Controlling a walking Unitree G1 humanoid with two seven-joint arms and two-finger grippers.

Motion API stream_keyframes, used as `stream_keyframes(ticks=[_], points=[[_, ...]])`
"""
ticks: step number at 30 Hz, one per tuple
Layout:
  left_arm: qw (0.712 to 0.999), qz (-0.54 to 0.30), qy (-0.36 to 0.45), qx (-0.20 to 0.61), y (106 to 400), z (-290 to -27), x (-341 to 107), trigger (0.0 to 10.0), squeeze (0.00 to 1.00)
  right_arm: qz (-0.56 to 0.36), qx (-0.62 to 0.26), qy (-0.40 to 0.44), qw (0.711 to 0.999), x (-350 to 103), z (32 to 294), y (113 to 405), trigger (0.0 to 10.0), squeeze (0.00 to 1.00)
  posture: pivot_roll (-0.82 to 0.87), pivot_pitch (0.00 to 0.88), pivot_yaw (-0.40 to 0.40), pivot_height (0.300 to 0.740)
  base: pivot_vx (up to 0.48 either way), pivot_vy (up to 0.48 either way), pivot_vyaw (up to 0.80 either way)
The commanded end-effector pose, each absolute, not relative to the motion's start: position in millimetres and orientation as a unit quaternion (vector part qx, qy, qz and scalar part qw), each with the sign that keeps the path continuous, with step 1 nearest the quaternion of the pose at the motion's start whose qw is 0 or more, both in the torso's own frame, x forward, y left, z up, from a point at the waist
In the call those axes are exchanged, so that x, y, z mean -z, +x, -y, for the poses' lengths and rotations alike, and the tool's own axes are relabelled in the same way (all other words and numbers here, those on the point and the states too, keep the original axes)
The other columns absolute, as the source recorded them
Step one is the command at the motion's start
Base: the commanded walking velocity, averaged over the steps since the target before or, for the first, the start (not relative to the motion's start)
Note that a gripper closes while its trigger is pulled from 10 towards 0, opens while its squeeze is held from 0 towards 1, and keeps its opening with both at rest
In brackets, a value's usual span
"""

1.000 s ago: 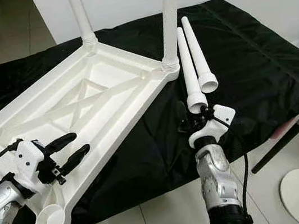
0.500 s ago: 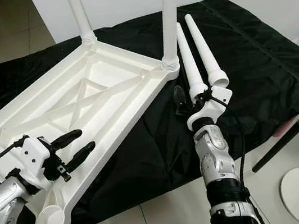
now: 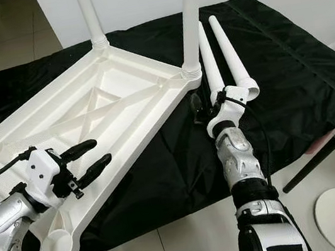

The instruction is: Building children table

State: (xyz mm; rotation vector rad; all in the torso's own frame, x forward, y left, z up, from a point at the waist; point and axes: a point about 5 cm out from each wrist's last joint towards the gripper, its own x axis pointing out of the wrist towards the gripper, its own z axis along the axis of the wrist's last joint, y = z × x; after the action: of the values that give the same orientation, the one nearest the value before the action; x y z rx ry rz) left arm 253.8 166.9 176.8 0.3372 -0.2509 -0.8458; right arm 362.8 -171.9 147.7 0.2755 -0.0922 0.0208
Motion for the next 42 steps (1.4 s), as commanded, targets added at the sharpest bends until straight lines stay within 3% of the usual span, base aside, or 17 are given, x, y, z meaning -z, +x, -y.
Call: stream_keyframes(ticks=[1, 3, 4, 8, 11, 20, 21, 26, 27, 28, 38, 39, 40, 41, 42], points=[[0.901, 0.124, 0.165, 0.381, 254.4, -167.3, -178.5, 10.0, 0.00, 0.043, -0.011, 0.134, 0.990, -144.7, 170.2, 363.3, 1.6, 0.00, -0.02, 0.123, 0.053, 0.740, 0.000, 0.000, 0.00], [0.901, 0.125, 0.166, 0.380, 254.3, -167.0, -178.4, 10.0, 0.00, 0.046, -0.010, 0.134, 0.990, -144.9, 170.8, 363.4, 1.6, 0.00, -0.02, 0.123, 0.053, 0.740, 0.000, 0.000, 0.00], [0.901, 0.124, 0.166, 0.380, 254.3, -166.6, -178.2, 10.0, 0.00, 0.064, -0.014, 0.142, 0.988, -148.2, 170.9, 362.6, 0.0, 0.00, -0.02, 0.121, 0.053, 0.740, 0.000, 0.000, 0.00], [0.902, 0.124, 0.165, 0.380, 254.4, -166.0, -177.8, 10.0, 0.00, 0.084, -0.017, 0.135, 0.987, -151.8, 171.1, 361.2, 0.0, 0.00, -0.02, 0.124, 0.053, 0.740, 0.000, 0.000, 0.00], [0.901, 0.123, 0.156, 0.385, 255.3, -157.1, -175.1, 10.0, 0.00, 0.149, -0.037, 0.116, 0.981, -163.4, 168.3, 355.2, 0.0, 0.00, -0.03, 0.124, 0.054, 0.740, 0.000, 0.000, 0.00], [0.903, 0.119, 0.134, 0.390, 256.2, -141.4, -169.2, 10.0, 0.00, 0.174, -0.043, 0.073, 0.981, -168.3, 165.5, 352.0, 0.0, 0.00, -0.05, 0.115, 0.055, 0.740, 0.000, 0.000, 0.00], [0.904, 0.118, 0.131, 0.389, 256.8, -138.4, -167.2, 10.0, 0.00, 0.173, -0.038, 0.062, 0.982, -167.9, 166.0, 352.4, 10.0, 0.00, -0.05, 0.115, 0.055, 0.740, 0.000, 0.000, 0.00], [0.905, 0.112, 0.123, 0.390, 258.4, -129.2, -162.3, 10.0, 0.00, 0.173, -0.041, 0.041, 0.983, -167.6, 164.2, 352.4, 10.0, 0.00, -0.05, 0.114, 0.052, 0.740, 0.000, 0.000, 0.00], [0.904, 0.115, 0.123, 0.392, 258.6, -126.7, -162.5, 10.0, 0.00, 0.177, -0.045, 0.037, 0.983, -167.6, 163.6, 351.9, 4.5, 0.00, -0.05, 0.117, 0.049, 0.740, 0.000, 0.000, 0.00], [0.904, 0.117, 0.122, 0.393, 259.3, -125.1, -162.9, 10.0, 0.00, 0.180, -0.047, 0.036, 0.982, -167.6, 163.0, 351.3, 0.0, 0.00, -0.06, 0.118, 0.050, 0.740, 0.000, 0.000, 0.00], [0.904, 0.141, 0.120, 0.386, 265.3, -121.4, -174.6, 10.0, 0.00, 0.212, -0.031, 0.029, 0.976, -180.6, 164.8, 349.7, 0.0, 0.00, -0.06, 0.118, 0.048, 0.740, 0.000, 0.000, 0.00], [0.904, 0.138, 0.119, 0.385, 266.1, -121.6, -174.5, 10.0, 0.00, 0.204, -0.028, 0.039, 0.978, -180.1, 165.6, 350.8, 4.1, 0.00, -0.06, 0.117, 0.047, 0.740, 0.000, 0.000, 0.00], [0.904, 0.138, 0.119, 0.385, 266.1, -121.6, -174.5, 10.0, 0.00, 0.204, -0.028, 0.039, 0.978, -180.1, 165.6, 350.8, 4.1, 0.00, -0.06, 0.117, 0.047, 0.740, 0.000, 0.000, 0.00], [0.905, 0.136, 0.119, 0.386, 266.6, -121.7, -174.0, 10.0, 0.00, 0.184, -0.026, 0.042, 0.982, -175.0, 166.2, 352.3, 10.0, 0.00, -0.06, 0.117, 0.046, 0.740, 0.000, 0.000, 0.00], [0.904, 0.136, 0.122, 0.387, 266.7, -121.3, -173.7, 10.0, 0.00, 0.158, -0.030, 0.046, 0.986, -166.0, 166.0, 352.7, 10.0, 0.00, -0.06, 0.117, 0.048, 0.740, 0.000, 0.000, 0.00]])
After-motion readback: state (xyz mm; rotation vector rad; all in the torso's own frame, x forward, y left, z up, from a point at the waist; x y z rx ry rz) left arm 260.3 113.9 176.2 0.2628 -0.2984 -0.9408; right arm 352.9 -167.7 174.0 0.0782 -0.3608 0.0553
